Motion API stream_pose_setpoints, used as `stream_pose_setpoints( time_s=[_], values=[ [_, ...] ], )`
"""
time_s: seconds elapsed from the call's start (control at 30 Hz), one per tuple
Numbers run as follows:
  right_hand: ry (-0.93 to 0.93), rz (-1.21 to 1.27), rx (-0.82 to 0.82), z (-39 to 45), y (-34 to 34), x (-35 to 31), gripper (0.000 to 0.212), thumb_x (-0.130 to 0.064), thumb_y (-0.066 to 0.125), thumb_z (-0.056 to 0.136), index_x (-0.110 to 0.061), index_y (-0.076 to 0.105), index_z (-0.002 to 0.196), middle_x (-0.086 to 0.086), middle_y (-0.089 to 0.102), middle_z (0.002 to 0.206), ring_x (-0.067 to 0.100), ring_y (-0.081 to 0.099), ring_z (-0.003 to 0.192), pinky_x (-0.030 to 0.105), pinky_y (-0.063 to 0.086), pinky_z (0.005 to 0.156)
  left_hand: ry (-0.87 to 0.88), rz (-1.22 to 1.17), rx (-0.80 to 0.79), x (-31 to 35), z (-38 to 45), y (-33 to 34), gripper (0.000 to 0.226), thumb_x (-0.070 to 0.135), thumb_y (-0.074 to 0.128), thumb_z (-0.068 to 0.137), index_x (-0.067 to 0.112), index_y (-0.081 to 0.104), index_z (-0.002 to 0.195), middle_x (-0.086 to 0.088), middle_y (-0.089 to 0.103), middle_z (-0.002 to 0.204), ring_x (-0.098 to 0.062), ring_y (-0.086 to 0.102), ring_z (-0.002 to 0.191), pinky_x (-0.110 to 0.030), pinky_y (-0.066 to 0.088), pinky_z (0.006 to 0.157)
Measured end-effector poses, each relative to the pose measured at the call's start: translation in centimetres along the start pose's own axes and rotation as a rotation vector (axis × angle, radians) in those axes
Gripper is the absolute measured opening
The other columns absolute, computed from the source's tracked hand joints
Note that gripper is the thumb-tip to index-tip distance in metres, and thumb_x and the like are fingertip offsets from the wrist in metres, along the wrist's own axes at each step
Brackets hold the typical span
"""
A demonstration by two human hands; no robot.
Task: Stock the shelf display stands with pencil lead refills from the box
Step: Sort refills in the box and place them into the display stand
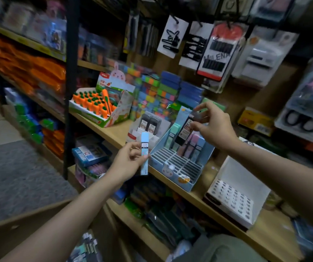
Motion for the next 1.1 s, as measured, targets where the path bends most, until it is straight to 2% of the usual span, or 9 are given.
stream_pose_setpoints(
  time_s=[0.1,0.23,0.4,0.53,0.7,0.83,0.9,1.0,1.1],
  values=[
    [-0.013,-0.012,0.025,2.8,2.0,-0.7,0.030,-0.011,0.076,0.083,-0.024,0.055,0.100,-0.011,0.061,0.082,0.000,0.062,0.072,0.016,0.047,0.059,0.030,0.020,0.075,0.8,1.2,-1.0,0.019,0.008,0.065,0.091,0.023,0.055,0.096,-0.012,0.072,0.094,-0.024,0.069,0.093,-0.043,0.055,0.087],
    [0.009,-0.022,0.063,6.1,4.7,-0.6,0.029,-0.011,0.074,0.084,-0.022,0.053,0.099,-0.010,0.057,0.079,0.001,0.055,0.068,0.011,0.039,0.054,0.044,0.095,0.143,0.6,2.9,-2.2,0.012,0.017,0.062,0.093,0.026,0.054,0.094,-0.001,0.071,0.103,-0.015,0.068,0.091,-0.039,0.057,0.084],
    [0.061,-0.124,-0.014,7.8,8.2,0.8,0.027,-0.008,0.070,0.083,-0.020,0.053,0.100,0.002,0.061,0.086,0.016,0.059,0.074,0.029,0.050,0.056,0.061,0.073,0.099,0.0,4.8,-1.9,0.009,0.017,0.058,0.096,0.024,0.053,0.096,0.004,0.070,0.112,-0.009,0.068,0.096,-0.038,0.056,0.088],
    [0.047,-0.181,-0.067,8.1,10.0,1.7,0.023,-0.011,0.070,0.083,-0.021,0.054,0.097,0.002,0.062,0.089,0.018,0.058,0.082,0.027,0.048,0.063,0.098,0.140,0.105,-0.2,5.5,-1.8,0.010,0.019,0.061,0.094,0.025,0.053,0.097,0.006,0.070,0.107,-0.013,0.066,0.098,-0.042,0.054,0.090],
    [0.064,-0.288,-0.158,8.2,11.5,2.5,0.025,-0.015,0.076,0.080,-0.021,0.057,0.095,-0.003,0.064,0.092,0.018,0.060,0.087,0.033,0.048,0.072,0.146,0.219,0.127,0.9,5.6,-2.3,0.013,0.025,0.062,0.093,0.028,0.053,0.102,0.012,0.068,0.111,-0.010,0.064,0.093,-0.035,0.056,0.082],
    [0.053,-0.362,-0.220,8.1,12.5,2.2,0.026,-0.018,0.079,0.080,-0.021,0.057,0.093,-0.003,0.064,0.097,0.018,0.060,0.089,0.034,0.051,0.073,0.110,0.259,0.066,0.8,5.5,-2.1,0.011,0.024,0.058,0.096,0.031,0.050,0.098,0.003,0.065,0.120,-0.010,0.062,0.098,-0.030,0.053,0.082],
    [0.039,-0.381,-0.236,8.1,12.7,2.0,0.026,-0.018,0.078,0.081,-0.021,0.056,0.094,-0.002,0.062,0.095,0.018,0.059,0.088,0.034,0.052,0.073,0.126,0.314,0.061,0.9,5.5,-2.0,0.010,0.026,0.057,0.096,0.029,0.049,0.102,0.008,0.063,0.120,-0.005,0.062,0.092,-0.020,0.048,0.072],
    [-0.064,-0.495,-0.226,8.2,12.6,1.4,0.017,-0.014,0.074,0.083,-0.018,0.059,0.090,0.002,0.064,0.092,0.022,0.060,0.087,0.032,0.048,0.069,0.139,0.363,0.074,1.1,5.5,-1.9,0.010,0.028,0.056,0.097,0.027,0.049,0.104,0.014,0.059,0.118,0.003,0.060,0.085,-0.012,0.041,0.061],
    [-0.166,-0.652,-0.213,8.2,12.5,0.8,0.009,-0.020,0.071,0.087,-0.011,0.070,0.090,0.005,0.063,0.095,0.025,0.060,0.090,0.035,0.049,0.071,0.119,0.316,0.075,0.9,5.6,-2.0,0.009,0.026,0.057,0.096,0.028,0.049,0.100,0.008,0.062,0.123,-0.002,0.061,0.090,-0.015,0.045,0.065]
  ],
)
Point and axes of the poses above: each hand's wrist, its own z-axis towards the middle knuckle, its own y-axis out of the palm, x = y × z, the point moved 7 cm from there along z, towards the middle knuckle
